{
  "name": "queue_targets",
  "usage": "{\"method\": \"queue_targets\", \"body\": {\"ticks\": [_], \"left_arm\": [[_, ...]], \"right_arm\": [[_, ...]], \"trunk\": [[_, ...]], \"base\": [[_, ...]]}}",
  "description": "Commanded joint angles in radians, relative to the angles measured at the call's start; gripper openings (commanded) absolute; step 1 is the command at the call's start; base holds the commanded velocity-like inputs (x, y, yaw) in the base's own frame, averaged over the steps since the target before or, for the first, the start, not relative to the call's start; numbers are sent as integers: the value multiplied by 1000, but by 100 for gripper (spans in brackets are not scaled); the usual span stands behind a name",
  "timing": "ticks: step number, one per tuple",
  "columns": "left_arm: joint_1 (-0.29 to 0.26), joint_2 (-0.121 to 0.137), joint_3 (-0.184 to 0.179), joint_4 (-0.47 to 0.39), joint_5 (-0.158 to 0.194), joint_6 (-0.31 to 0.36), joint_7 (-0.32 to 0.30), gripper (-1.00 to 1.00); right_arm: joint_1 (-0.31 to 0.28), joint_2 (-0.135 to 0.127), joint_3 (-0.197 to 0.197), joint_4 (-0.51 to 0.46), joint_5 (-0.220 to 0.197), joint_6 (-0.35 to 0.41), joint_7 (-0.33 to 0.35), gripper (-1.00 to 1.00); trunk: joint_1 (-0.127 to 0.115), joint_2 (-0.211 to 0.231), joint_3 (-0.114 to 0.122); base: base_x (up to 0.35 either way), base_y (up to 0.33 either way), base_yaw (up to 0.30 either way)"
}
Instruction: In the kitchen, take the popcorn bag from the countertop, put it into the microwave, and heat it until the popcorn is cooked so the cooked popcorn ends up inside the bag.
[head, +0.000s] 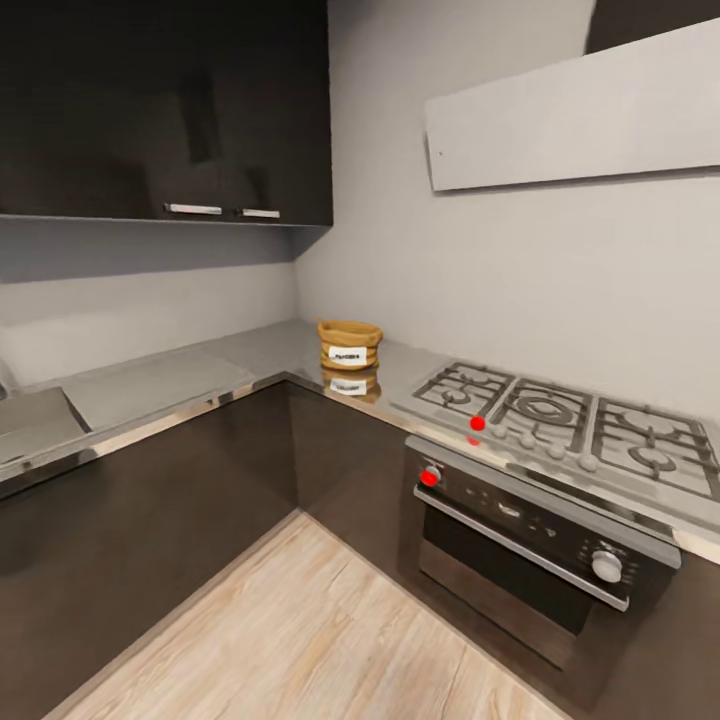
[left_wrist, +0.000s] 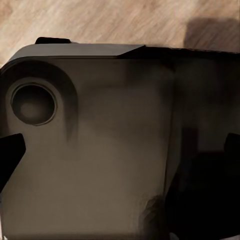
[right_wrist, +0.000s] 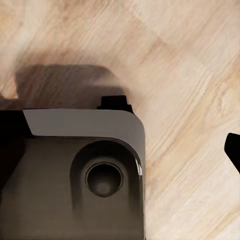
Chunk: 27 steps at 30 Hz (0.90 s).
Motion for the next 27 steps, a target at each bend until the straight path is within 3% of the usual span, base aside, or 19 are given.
{"method": "queue_targets", "body": {"ticks": [1,27], "left_arm": [[0,0,0,1,6,-2,-1,100],[0,-2,0,1,8,-1,-1,100]], "right_arm": [[-1,-1,-8,3,8,-5,-1,100],[-1,-4,-8,3,8,-5,0,100]], "trunk": [[1,0,-1],[1,0,-1]], "base": [[294,189,0],[300,169,0]]}}
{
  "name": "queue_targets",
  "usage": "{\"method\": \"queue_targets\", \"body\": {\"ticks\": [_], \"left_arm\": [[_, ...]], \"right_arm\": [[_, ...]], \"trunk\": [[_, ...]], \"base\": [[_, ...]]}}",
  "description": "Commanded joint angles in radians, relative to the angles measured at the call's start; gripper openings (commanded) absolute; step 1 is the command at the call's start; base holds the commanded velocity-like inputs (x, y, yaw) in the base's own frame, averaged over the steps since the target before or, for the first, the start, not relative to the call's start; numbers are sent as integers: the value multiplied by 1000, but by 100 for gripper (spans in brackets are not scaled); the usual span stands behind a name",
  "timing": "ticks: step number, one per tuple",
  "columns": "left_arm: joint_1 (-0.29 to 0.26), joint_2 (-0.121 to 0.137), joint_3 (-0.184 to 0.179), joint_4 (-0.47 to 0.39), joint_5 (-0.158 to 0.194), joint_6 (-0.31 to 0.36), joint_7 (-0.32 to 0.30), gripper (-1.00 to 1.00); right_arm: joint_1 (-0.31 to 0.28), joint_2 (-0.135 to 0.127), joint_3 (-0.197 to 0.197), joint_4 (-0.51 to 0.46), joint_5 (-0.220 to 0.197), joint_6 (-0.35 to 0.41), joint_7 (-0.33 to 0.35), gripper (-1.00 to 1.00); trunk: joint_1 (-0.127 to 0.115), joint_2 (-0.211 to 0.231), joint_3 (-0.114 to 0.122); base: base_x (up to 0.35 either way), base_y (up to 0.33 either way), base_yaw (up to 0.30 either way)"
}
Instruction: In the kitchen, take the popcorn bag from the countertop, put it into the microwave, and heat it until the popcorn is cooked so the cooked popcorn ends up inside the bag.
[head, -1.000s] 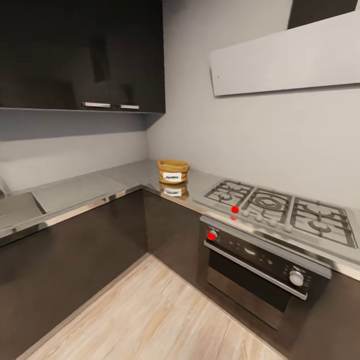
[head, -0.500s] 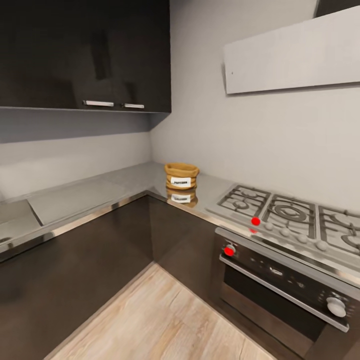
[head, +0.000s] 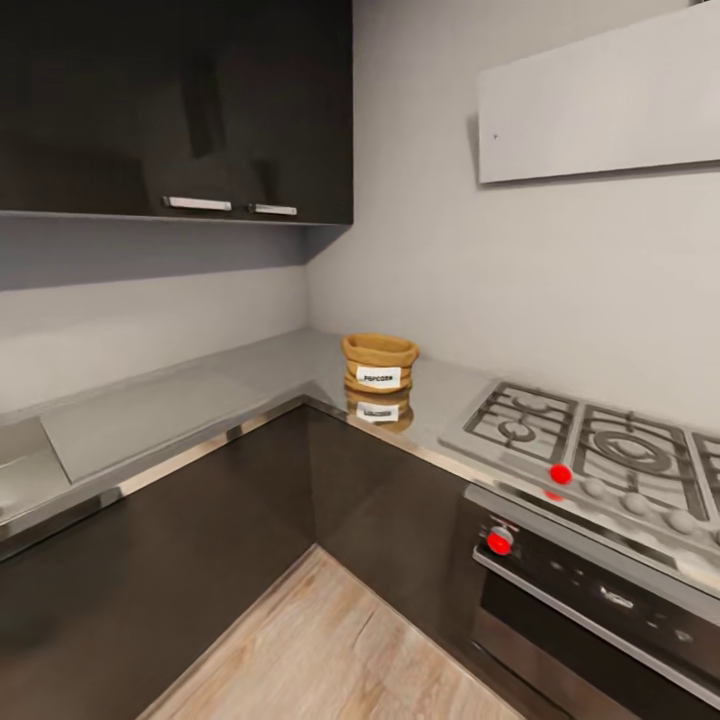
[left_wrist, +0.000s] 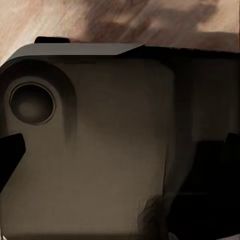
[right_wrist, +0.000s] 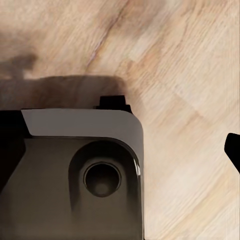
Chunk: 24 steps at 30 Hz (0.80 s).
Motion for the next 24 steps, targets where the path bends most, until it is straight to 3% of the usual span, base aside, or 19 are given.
{"method": "queue_targets", "body": {"ticks": [1,24], "left_arm": [[0,0,0,1,6,-3,-1,100],[0,0,0,1,6,-3,-1,100]], "right_arm": [[-1,-1,-8,3,8,-6,-1,100],[-1,1,-8,3,8,-8,-1,100]], "trunk": [[1,0,-1],[1,0,-1]], "base": [[312,133,0],[312,133,0]]}}
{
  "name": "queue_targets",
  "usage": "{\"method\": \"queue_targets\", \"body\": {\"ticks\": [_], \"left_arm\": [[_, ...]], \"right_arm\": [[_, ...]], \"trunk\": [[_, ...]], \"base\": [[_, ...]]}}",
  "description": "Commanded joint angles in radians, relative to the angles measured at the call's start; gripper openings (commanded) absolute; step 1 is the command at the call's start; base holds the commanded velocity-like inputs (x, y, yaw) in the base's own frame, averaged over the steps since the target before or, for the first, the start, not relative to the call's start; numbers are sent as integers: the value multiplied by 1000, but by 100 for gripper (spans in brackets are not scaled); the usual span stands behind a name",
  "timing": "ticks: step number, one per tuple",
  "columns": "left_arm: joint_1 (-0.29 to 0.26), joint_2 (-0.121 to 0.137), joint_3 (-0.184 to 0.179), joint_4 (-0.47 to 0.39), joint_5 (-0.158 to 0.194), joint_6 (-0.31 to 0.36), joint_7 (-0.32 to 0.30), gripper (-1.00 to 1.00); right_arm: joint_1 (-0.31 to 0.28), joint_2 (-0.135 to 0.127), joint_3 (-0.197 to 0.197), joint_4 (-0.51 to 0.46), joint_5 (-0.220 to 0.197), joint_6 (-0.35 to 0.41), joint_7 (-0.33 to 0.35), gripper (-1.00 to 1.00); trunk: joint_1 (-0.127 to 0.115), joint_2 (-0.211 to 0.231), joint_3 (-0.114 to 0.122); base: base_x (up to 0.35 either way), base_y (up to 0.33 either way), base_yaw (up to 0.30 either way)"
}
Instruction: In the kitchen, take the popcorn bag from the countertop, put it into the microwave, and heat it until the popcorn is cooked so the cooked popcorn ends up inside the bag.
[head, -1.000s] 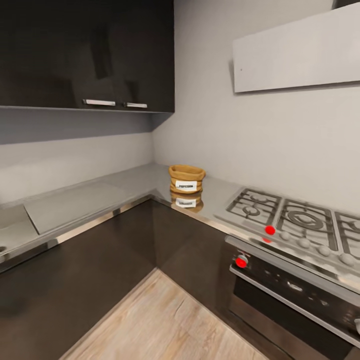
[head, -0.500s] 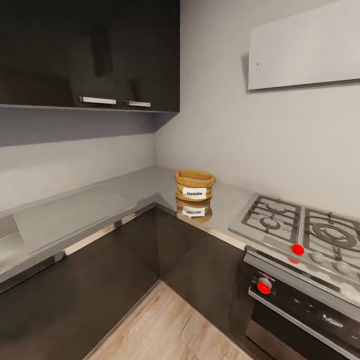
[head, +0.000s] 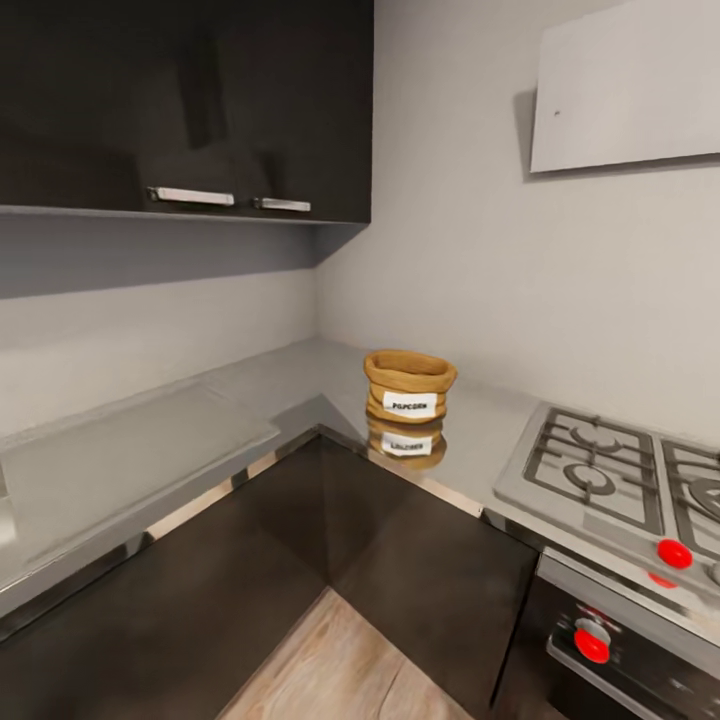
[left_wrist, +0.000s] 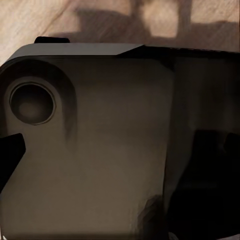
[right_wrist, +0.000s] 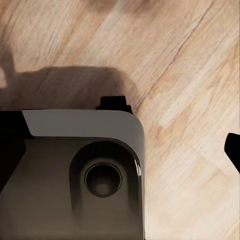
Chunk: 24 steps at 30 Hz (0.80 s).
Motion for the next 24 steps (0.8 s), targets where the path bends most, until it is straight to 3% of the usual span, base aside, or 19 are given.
{"method": "queue_targets", "body": {"ticks": [1,24], "left_arm": [[0,0,0,1,6,-3,-1,100],[0,0,0,1,6,-3,-1,100]], "right_arm": [[-1,-1,-8,3,8,-6,-1,100],[-1,3,-8,3,8,-6,-1,100]], "trunk": [[1,0,-1],[1,0,-1]], "base": [[312,133,0],[309,133,0]]}}
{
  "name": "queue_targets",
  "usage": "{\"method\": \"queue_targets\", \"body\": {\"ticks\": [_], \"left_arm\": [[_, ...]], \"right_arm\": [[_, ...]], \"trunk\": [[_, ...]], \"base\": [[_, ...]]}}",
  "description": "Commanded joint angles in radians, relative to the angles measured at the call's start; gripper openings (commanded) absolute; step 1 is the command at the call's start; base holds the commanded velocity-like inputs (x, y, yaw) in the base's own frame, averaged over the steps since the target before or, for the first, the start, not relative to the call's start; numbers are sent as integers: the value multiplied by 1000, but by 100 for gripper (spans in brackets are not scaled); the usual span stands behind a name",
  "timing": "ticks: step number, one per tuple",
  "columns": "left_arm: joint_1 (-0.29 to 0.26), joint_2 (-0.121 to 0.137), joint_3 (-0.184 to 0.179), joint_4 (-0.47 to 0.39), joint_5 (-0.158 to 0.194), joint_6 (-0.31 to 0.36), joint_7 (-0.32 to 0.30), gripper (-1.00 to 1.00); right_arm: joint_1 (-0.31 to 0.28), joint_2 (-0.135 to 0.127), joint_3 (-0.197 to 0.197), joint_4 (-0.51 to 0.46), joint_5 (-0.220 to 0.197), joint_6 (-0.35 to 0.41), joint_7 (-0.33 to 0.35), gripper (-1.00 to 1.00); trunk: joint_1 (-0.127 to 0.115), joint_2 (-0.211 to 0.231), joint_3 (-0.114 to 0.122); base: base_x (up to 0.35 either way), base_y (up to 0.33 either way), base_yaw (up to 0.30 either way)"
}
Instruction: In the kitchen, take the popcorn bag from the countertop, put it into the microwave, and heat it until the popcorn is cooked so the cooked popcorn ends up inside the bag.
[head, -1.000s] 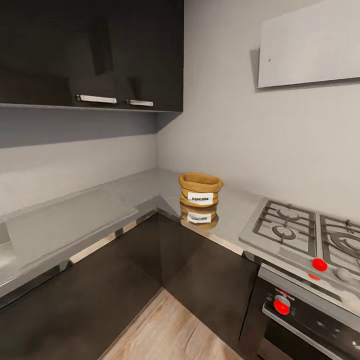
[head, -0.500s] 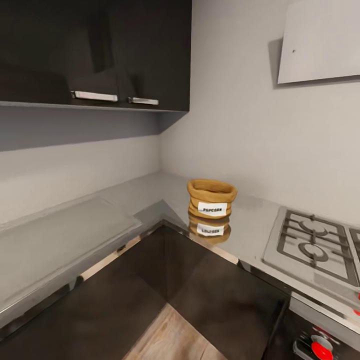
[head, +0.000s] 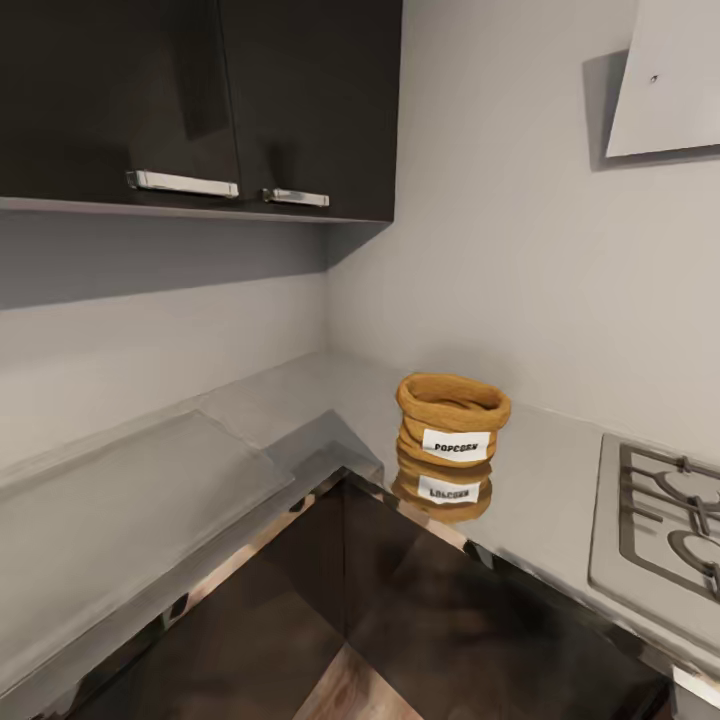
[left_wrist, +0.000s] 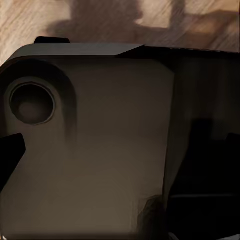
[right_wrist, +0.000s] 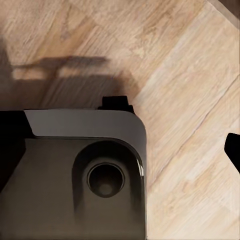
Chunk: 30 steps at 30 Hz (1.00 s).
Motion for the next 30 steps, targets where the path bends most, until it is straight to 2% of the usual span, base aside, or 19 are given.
{"method": "queue_targets", "body": {"ticks": [1,8,22,30], "left_arm": [[0,0,0,1,6,-3,-1,100],[0,0,0,1,6,-3,-1,100],[0,1,0,0,6,-4,1,100],[0,1,0,0,5,-4,1,100]], "right_arm": [[-1,-1,-8,3,7,-6,-1,100],[-1,-1,-10,3,2,-4,-1,100],[-1,-1,-10,3,2,-4,-1,100],[-1,-1,-9,3,2,-4,-1,100]], "trunk": [[0,0,-1],[0,0,-1],[0,0,-1],[0,0,-1]], "base": [[264,133,0],[190,117,-97],[5,6,-234],[0,180,-236]]}}
